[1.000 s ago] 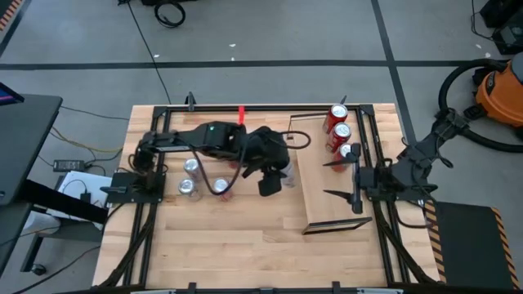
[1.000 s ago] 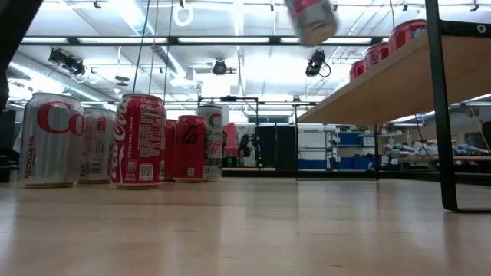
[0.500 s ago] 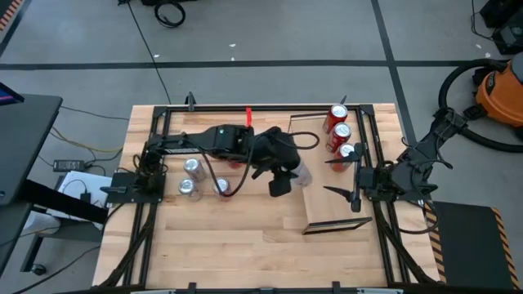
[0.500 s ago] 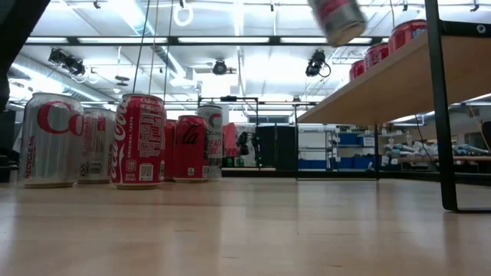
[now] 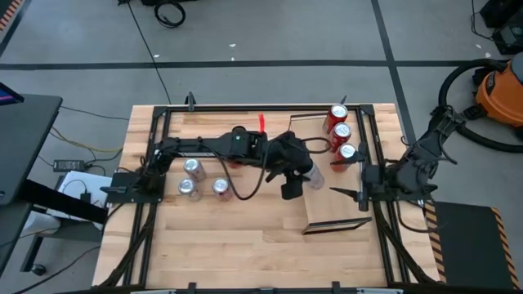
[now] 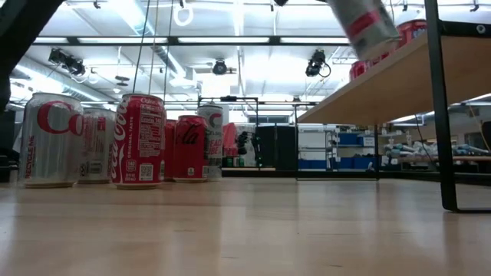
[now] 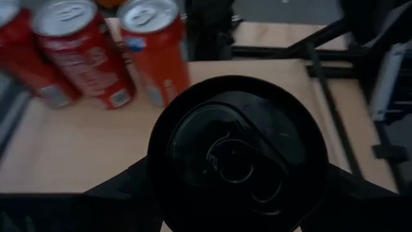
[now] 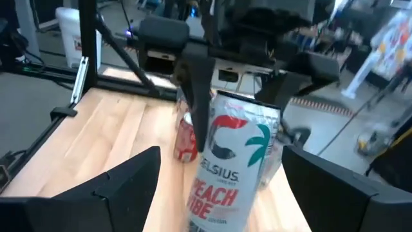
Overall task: Place canned beverage on shelf
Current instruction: Put the bottom white pink soda can on the shelf
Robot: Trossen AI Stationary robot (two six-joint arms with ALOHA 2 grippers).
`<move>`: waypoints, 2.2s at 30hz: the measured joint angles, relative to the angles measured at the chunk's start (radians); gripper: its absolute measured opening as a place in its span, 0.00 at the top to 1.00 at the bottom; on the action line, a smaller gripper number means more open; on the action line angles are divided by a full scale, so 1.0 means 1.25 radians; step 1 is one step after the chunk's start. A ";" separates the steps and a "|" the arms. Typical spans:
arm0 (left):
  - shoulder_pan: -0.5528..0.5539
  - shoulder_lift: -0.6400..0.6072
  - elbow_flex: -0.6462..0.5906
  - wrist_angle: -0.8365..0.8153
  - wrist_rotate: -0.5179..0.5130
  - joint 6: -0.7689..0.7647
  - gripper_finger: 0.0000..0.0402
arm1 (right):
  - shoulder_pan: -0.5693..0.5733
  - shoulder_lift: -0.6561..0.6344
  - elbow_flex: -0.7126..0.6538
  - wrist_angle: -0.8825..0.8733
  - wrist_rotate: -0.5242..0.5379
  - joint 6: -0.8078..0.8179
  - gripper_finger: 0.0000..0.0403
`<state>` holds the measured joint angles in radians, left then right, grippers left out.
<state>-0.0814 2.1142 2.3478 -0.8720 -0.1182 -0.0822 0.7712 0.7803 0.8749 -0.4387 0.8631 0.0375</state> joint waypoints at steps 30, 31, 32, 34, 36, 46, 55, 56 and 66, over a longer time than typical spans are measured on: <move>0.010 0.041 0.000 0.018 0.059 0.014 0.35 | 0.064 -0.049 0.000 -0.056 -0.027 0.108 0.17; 0.010 0.041 0.000 0.015 0.057 0.017 0.35 | 0.064 -0.040 0.000 -0.058 -0.013 0.108 0.17; 0.011 0.041 0.000 0.013 0.057 0.019 0.35 | 0.064 -0.030 0.000 -0.057 0.002 0.108 0.17; 0.010 0.040 0.000 0.004 0.056 0.025 0.35 | 0.064 -0.006 0.002 -0.060 0.016 0.111 0.17; 0.008 0.038 0.000 -0.011 0.053 0.040 0.35 | 0.064 0.018 0.008 -0.059 0.018 0.120 0.17; 0.004 0.035 0.001 -0.028 0.027 0.123 0.35 | 0.063 0.103 0.014 -0.151 0.064 0.238 0.17; -0.006 0.036 0.005 -0.030 0.021 0.151 0.35 | 0.004 0.163 0.013 -0.170 0.090 0.312 0.17; -0.010 0.036 0.005 -0.034 0.022 0.153 0.35 | -0.006 0.168 0.013 -0.166 0.083 0.315 0.17; -0.028 0.030 0.004 -0.024 0.005 0.155 0.35 | -0.102 0.213 0.013 -0.098 -0.050 0.298 0.14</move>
<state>-0.1165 2.1517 2.3533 -0.9021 -0.1115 0.1113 0.6438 1.0466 0.8906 -0.5612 0.8003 0.4103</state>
